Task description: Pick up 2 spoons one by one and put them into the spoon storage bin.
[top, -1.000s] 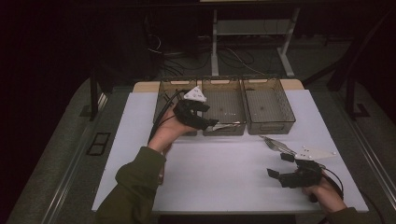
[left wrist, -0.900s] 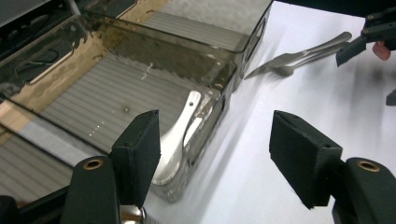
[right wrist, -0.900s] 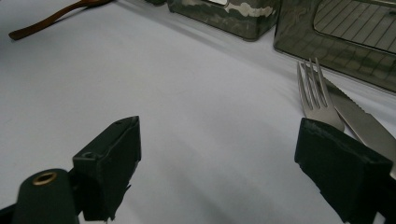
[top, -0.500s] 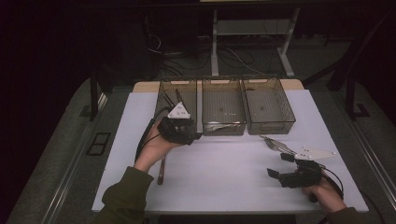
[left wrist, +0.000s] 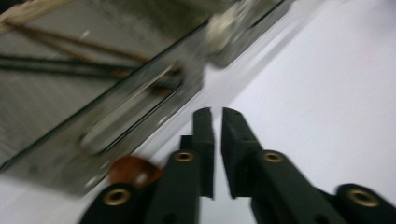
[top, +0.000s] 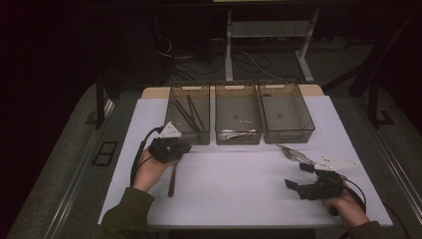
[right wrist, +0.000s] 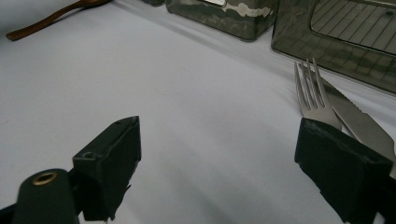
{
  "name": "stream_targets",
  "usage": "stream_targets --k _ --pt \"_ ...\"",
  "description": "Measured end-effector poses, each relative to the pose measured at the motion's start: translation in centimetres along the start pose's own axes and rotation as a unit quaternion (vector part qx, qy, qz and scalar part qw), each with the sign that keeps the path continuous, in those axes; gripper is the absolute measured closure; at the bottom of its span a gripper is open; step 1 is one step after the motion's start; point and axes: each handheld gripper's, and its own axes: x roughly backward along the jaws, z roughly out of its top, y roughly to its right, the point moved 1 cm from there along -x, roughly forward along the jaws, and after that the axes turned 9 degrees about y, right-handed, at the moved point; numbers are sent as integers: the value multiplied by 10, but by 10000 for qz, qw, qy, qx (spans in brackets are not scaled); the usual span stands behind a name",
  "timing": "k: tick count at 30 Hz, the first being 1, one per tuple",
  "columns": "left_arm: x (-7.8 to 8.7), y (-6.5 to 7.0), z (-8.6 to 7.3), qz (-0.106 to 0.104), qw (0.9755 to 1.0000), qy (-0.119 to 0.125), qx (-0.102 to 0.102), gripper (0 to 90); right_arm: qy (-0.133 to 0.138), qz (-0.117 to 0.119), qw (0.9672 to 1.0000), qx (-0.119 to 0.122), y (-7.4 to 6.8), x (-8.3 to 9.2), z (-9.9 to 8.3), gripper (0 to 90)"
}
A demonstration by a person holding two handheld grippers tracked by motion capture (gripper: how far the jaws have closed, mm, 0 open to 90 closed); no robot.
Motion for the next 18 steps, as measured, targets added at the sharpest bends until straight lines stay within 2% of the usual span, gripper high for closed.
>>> stream_targets --k 5,11,14,18 --pt "1 -20 -14 292 9991 -83 295 883 -3 -3 10000 1 0 0 0 140" --pt "3 -43 -31 681 9958 -166 593 884 -12 -8 10000 -5 0 0 0 140" --pt "1 -51 -37 740 9947 -208 684 884 -12 5 10000 24 0 -1 0 140" --pt "-9 -55 -41 775 9944 -364 626 884 -26 -11 10000 18 0 -2 -1 140"
